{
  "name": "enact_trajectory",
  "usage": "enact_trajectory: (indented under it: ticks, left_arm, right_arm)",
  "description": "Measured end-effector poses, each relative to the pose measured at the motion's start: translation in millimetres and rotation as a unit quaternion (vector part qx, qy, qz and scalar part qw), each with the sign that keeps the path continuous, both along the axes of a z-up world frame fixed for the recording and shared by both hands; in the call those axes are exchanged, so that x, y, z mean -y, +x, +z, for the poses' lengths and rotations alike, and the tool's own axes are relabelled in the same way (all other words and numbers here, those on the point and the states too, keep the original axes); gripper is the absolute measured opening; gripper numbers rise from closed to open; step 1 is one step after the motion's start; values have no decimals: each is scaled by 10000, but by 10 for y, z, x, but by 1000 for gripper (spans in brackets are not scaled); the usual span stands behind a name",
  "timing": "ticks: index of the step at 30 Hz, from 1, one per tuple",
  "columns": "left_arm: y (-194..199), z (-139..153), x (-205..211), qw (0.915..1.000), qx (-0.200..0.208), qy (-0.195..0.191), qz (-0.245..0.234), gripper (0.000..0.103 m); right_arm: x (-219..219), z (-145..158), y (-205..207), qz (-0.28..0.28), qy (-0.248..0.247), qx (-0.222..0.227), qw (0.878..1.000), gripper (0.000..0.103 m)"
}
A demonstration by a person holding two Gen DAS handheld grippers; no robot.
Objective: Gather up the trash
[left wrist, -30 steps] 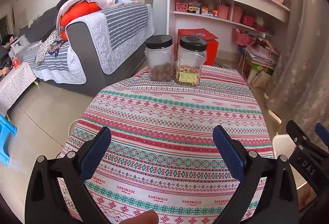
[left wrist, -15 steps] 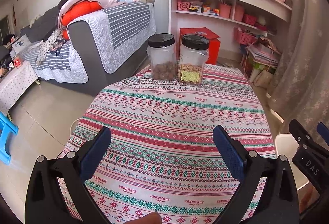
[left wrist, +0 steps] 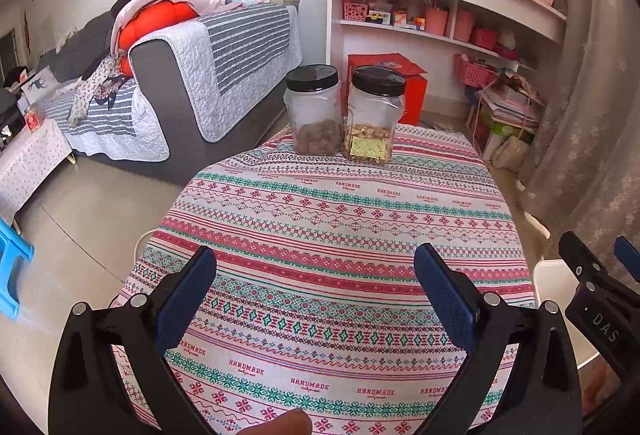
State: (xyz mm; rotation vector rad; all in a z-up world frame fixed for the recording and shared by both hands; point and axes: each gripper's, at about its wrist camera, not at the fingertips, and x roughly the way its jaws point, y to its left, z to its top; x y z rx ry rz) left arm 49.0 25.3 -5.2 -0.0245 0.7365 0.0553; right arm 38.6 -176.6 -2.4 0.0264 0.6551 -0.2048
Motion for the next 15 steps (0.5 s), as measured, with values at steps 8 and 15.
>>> enact_trajectory:
  ticks: [8,15]
  left_arm:
    - [-4,2,-6,10000,-3,-35,17,96]
    - [-2,3,-8,10000,-3,-37,19,96]
  right_arm:
    - [9,3,-1,10,8,9,10000,96]
    - [0,27,1,40,10,44,10000,96]
